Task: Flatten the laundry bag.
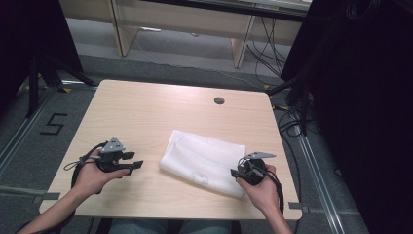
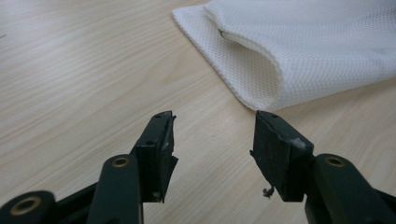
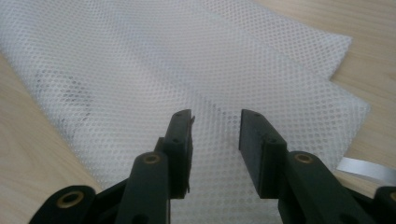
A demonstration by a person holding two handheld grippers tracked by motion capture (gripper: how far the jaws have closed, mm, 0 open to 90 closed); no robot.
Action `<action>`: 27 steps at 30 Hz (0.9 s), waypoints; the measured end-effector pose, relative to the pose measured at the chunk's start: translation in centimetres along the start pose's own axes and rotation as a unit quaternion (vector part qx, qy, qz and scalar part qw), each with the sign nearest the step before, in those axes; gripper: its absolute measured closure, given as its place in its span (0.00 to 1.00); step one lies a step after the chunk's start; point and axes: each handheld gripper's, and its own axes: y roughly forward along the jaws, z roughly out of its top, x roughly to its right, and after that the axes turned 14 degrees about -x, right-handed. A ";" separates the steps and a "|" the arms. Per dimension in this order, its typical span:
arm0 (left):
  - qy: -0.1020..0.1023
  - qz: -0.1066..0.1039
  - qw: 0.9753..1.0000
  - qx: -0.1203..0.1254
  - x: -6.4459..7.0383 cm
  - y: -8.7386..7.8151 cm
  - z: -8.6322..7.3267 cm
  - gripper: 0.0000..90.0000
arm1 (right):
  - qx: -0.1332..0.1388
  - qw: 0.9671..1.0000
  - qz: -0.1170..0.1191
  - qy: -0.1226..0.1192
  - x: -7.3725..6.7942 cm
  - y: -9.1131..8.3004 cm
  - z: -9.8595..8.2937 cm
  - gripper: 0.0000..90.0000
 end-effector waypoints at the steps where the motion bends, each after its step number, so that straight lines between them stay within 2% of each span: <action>1: 0.005 -0.009 1.000 -0.005 0.0 0.1 0.1 0.53 | -0.006 1.000 0.002 0.008 0.1 -0.1 0.0 0.73; 2: 0.006 -0.011 1.000 -0.001 0.2 0.3 0.1 0.54 | 0.003 1.000 -0.001 0.005 0.2 -0.1 0.0 0.76; 4: 0.003 -0.019 1.000 0.004 0.4 0.7 0.4 0.55 | -0.015 1.000 0.001 0.020 0.4 -0.6 0.0 0.89; 5: 0.003 -0.019 1.000 0.004 0.4 0.7 0.4 0.56 | -0.015 1.000 0.001 0.020 0.4 -0.6 0.0 0.89; 6: 0.003 -0.020 1.000 0.011 0.6 0.8 0.7 0.56 | -0.017 1.000 -0.002 0.017 0.6 -0.7 0.0 0.94; 7: 0.005 -0.023 1.000 0.016 0.8 0.8 1.0 0.56 | -0.034 0.999 0.020 0.032 0.8 -1.1 -0.2 1.00; 8: 0.006 -0.029 0.999 0.015 0.8 0.9 1.2 0.56 | -0.032 0.999 0.006 0.029 1.1 -1.1 -0.3 1.00; 9: 0.007 -0.031 0.999 0.017 0.9 1.0 1.3 0.56 | -0.035 0.999 0.002 0.024 1.4 -1.1 -0.4 1.00; 10: 0.016 -0.030 0.999 0.013 1.0 1.0 1.5 0.56 | -0.048 0.998 0.010 0.040 1.3 -1.2 -0.5 1.00; 11: 0.010 -0.039 0.999 0.018 1.2 1.3 1.7 0.56 | -0.050 0.998 -0.010 0.029 1.6 -1.1 -0.7 1.00; 12: 0.005 -0.043 0.999 0.023 1.4 1.5 1.9 0.56 | -0.064 0.997 -0.029 0.037 1.6 -1.1 -0.8 1.00; 13: 0.009 -0.045 0.999 0.021 1.7 1.6 2.1 0.57 | -0.069 0.996 -0.033 0.043 1.6 -1.1 -0.8 1.00; 15: 0.016 -0.050 0.998 0.026 2.1 1.8 2.5 0.56 | -0.071 0.995 -0.031 0.061 1.7 -1.2 -0.8 1.00; 17: 0.019 -0.056 0.998 0.028 2.5 2.0 2.9 0.56 | -0.077 0.995 -0.040 0.058 1.7 -1.1 -0.9 1.00; 19: 0.018 -0.062 0.997 0.030 2.9 2.3 3.2 0.55 | -0.083 0.994 -0.037 0.060 1.8 -0.9 -1.0 1.00; 20: 0.018 -0.068 0.997 0.025 2.9 2.4 3.3 0.55 | -0.091 0.992 -0.037 0.074 1.6 -0.9 -0.9 1.00; 21: 0.021 -0.064 0.997 0.027 3.0 2.7 3.4 0.55 | -0.081 0.994 -0.044 0.062 1.8 -0.6 -0.8 1.00; 23: 0.026 -0.062 0.998 0.020 3.0 3.0 3.6 0.55 | -0.111 0.990 -0.034 0.081 1.7 -0.8 -0.7 1.00; 24: 0.026 -0.056 0.998 0.017 3.0 3.1 3.7 0.55 | -0.115 0.990 -0.041 0.072 1.9 -0.8 -0.8 1.00; 25: 0.032 -0.053 0.998 0.014 3.0 3.3 3.8 0.56 | -0.119 0.988 -0.040 0.086 1.8 -0.9 -0.8 1.00; 27: 0.032 -0.056 0.998 0.012 3.0 3.5 3.9 0.56 | -0.120 0.988 -0.043 0.086 2.0 -1.0 -0.9 1.00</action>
